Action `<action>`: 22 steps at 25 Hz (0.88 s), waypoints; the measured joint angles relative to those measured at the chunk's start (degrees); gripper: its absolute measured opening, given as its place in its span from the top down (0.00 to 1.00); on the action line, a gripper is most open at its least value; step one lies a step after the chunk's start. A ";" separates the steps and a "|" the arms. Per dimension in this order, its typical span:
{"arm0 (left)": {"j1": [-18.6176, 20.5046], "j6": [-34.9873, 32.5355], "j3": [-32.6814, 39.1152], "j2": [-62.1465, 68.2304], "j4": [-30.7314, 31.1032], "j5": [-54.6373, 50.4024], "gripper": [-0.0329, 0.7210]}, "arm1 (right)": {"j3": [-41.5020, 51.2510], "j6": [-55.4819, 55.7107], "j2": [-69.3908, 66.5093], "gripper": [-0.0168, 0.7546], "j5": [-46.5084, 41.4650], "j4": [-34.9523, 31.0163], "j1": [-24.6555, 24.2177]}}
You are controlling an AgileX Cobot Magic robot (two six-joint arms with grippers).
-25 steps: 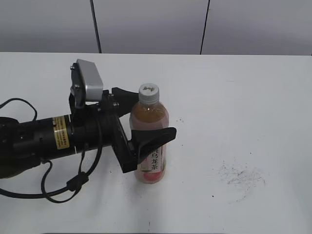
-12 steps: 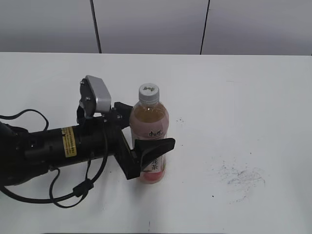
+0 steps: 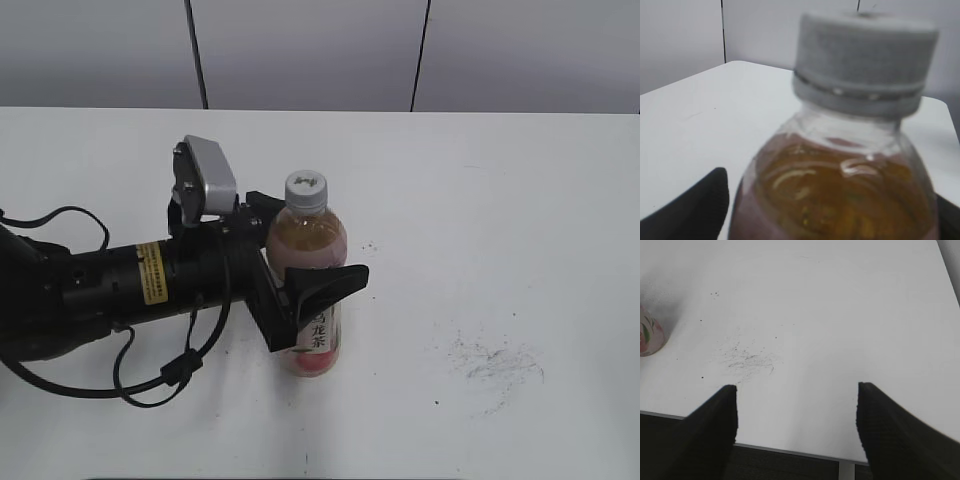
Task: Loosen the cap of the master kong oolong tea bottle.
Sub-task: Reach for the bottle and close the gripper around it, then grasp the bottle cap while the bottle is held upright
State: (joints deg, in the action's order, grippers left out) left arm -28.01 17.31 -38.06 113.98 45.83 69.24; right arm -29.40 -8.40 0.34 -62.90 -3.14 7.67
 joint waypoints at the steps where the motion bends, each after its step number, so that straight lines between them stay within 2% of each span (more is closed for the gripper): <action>1: 0.00 0.00 0.00 0.00 0.22 0.00 0.23 | 0.00 0.00 0.00 0.26 0.00 0.00 0.00; 5: -0.01 0.00 0.00 0.00 1.41 0.19 0.36 | 0.00 0.00 0.00 0.26 0.00 0.00 0.00; 12: -0.01 -0.18 -0.12 0.00 3.83 0.24 0.36 | 0.00 0.00 0.00 0.26 0.00 0.00 0.00; 22: -0.01 -0.30 -0.21 0.00 4.09 0.30 0.36 | 0.00 0.00 0.00 0.26 0.00 0.00 0.00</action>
State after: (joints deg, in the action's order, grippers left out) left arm -28.02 17.01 -38.27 113.98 49.92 69.54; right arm -29.40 -8.40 0.34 -62.90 -3.14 7.67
